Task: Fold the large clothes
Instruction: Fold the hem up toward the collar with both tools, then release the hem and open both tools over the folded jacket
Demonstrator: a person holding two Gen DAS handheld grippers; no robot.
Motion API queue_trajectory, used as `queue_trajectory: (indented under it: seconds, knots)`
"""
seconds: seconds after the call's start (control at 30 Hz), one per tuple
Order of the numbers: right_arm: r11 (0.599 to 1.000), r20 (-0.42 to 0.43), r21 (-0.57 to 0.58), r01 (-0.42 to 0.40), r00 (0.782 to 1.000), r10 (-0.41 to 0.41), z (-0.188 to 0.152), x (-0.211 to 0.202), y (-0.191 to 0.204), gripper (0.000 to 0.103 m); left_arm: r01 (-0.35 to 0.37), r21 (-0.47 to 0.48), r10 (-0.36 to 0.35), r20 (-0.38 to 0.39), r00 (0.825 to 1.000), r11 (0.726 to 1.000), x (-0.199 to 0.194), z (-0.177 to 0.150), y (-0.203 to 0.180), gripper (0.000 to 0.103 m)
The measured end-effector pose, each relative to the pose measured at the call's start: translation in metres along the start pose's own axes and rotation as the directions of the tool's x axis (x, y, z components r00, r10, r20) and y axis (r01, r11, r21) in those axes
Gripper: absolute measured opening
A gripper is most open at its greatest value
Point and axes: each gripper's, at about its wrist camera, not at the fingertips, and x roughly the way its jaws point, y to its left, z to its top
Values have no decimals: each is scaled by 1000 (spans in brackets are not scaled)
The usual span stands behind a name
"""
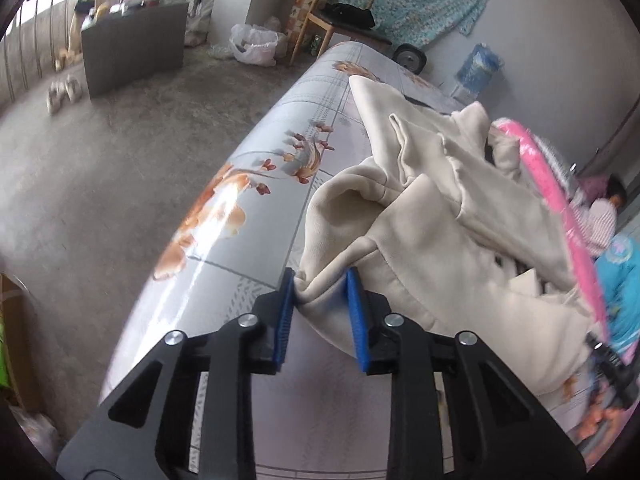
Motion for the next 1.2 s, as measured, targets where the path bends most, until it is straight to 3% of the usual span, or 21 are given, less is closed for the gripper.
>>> queue_trajectory:
  seconds: [0.03,0.13,0.23,0.4,0.47,0.5,0.53,0.57,0.63,0.7,0.8,0.87,0.93,1.0,1.03,1.07,1.2]
  knots:
    - [1000,11,-8,2,1000,-2,2,-4,1,22,-46,55,45,21,999,997,-5,-1,-10,14]
    - [1000,81,-8,-17,997,18,5,-28,2,14,-108,133,94,112,989,985,-33,-4,-27,11]
    - [999,120,-19,-27,992,29,4,-57,3,12,-64,132,46,138,989,989,-67,-3,-27,11]
    - [998,78,7,-63,995,63,-13,-83,-12,11,31,72,-35,61,998,997,-103,-16,-3,11]
    - [996,9,27,-81,997,81,-23,-77,-24,15,48,14,-48,3,999,999,-96,-32,18,11]
    - [997,-20,36,-73,997,73,-27,-72,-30,21,52,-13,-53,-48,997,999,-86,-39,29,13]
    - [998,-42,44,-50,998,51,-31,-68,-35,31,47,-45,-51,-85,995,998,-78,-45,40,16]
    - [998,-54,54,-10,998,13,-35,-67,-41,33,19,-84,-27,-106,994,996,-73,-51,51,16]
    - [996,-42,86,-7,999,11,-36,-73,-51,42,-31,-128,19,-93,996,991,-78,-52,71,14]
    - [995,15,102,-3,1000,2,-33,-88,-55,47,-43,-136,40,-21,999,990,-97,-47,81,15]
    - [998,97,51,22,995,-27,-23,-106,-41,49,-46,-51,48,52,997,998,-115,-33,64,16]
    - [1000,115,-20,-19,993,21,-15,-108,-19,52,16,26,-17,47,999,1000,-110,-23,35,22]
    - [989,76,-111,-93,992,102,-11,-101,10,66,101,87,-102,5,995,991,-96,-18,-2,37]
    - [959,-24,-208,-195,981,195,-17,-82,45,73,179,152,-164,-106,981,972,-70,-21,-42,48]
    - [942,-72,-242,-234,972,223,-22,-72,62,73,188,219,-152,-169,974,958,-53,-25,-69,48]
    - [923,-130,-267,-277,959,250,-29,-60,81,73,170,274,-124,-177,976,947,-46,-37,-86,48]
    - [880,-256,-312,-357,924,284,-52,-30,131,73,43,434,4,-108,994,900,-23,-61,-126,43]
